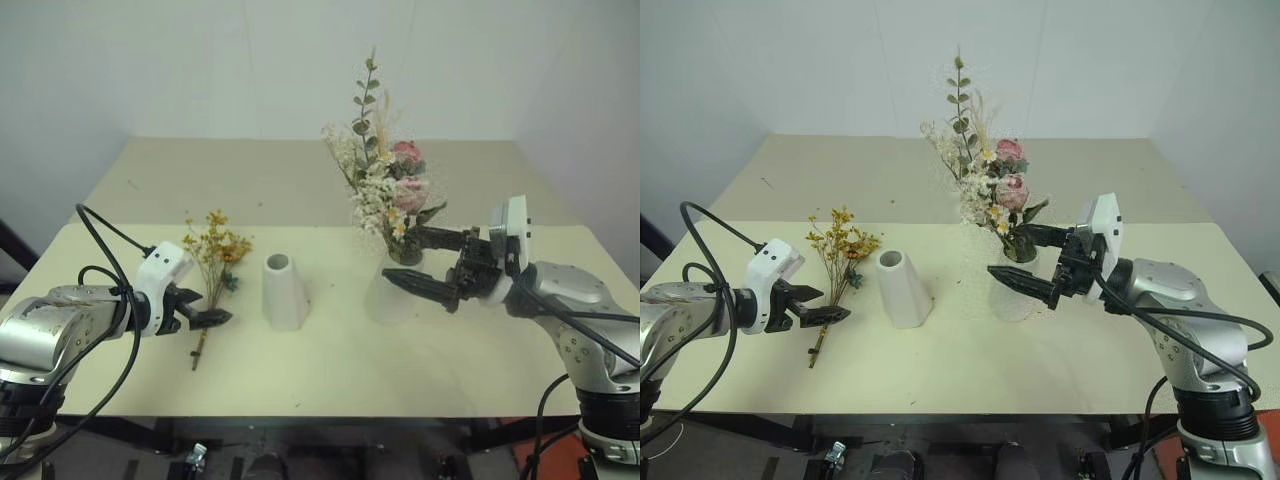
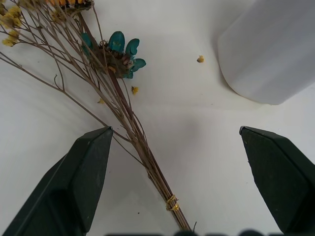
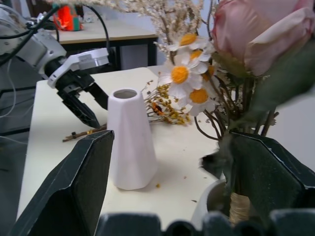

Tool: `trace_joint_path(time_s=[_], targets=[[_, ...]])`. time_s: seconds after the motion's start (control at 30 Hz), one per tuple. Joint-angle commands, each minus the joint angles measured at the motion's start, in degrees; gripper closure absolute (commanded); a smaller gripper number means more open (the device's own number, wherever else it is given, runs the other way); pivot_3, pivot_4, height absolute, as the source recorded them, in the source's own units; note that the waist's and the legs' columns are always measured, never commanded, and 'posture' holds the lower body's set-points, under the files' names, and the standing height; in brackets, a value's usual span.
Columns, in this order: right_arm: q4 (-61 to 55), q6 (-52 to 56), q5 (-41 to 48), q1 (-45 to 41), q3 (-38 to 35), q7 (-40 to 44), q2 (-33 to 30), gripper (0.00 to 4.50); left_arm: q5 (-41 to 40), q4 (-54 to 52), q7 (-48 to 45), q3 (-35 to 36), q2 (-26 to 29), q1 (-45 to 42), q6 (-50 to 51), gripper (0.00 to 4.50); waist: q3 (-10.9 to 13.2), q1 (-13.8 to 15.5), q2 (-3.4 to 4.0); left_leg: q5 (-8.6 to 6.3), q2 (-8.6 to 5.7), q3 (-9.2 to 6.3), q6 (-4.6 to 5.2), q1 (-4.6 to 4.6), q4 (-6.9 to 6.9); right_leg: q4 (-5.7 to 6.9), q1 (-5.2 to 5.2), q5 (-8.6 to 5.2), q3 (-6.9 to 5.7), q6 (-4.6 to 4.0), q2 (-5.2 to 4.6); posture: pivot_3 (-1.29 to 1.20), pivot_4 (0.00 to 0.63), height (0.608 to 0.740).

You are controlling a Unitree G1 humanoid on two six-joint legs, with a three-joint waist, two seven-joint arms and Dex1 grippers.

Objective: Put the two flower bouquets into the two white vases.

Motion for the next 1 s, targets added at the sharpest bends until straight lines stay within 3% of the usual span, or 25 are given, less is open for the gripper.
trace_joint_path(time_s=[0.03,0.37,0.7,1.0], targets=[[0.1,0.7,-0.8,-2.2,-1.1,-3.9,1.0,0.17,0.2,-0.9,-0.5,1.6,1.1,-0.3,-1.3,0.00,0.0,-0.1,0.00,0.00,0.00,0.00,0.00,0.01,0.00,0.01,0.00,0.00,0.01,-0.01,0.00,0.00,0.150,0.740],[1.9,1.9,-2.4,-1.6,-4.2,-3.6,-4.7,0.17,0.1,-1.3,-0.6,1.9,1.1,0.5,-1.5,0.00,0.0,0.0,0.00,0.00,-0.01,0.00,0.00,-0.01,0.00,0.00,0.00,0.00,0.00,-0.01,-0.01,0.00,0.150,0.740],[-0.1,1.9,1.3,3.5,-8.5,9.7,-13.9,0.17,0.6,-0.5,-1.8,0.9,1.7,0.1,-2.7,0.00,0.0,0.0,0.00,0.00,-0.01,0.01,0.00,0.00,0.00,0.00,0.02,-0.01,0.00,0.00,-0.01,0.00,0.150,0.740],[-1.8,0.7,3.8,2.6,-6.1,17.1,-14.3,0.17,1.0,0.1,-0.8,0.5,0.6,0.0,-1.8,0.00,0.0,0.0,0.00,0.00,-0.01,0.01,0.00,0.01,0.00,-0.01,0.02,-0.01,0.00,0.00,-0.02,0.00,0.150,0.740]])
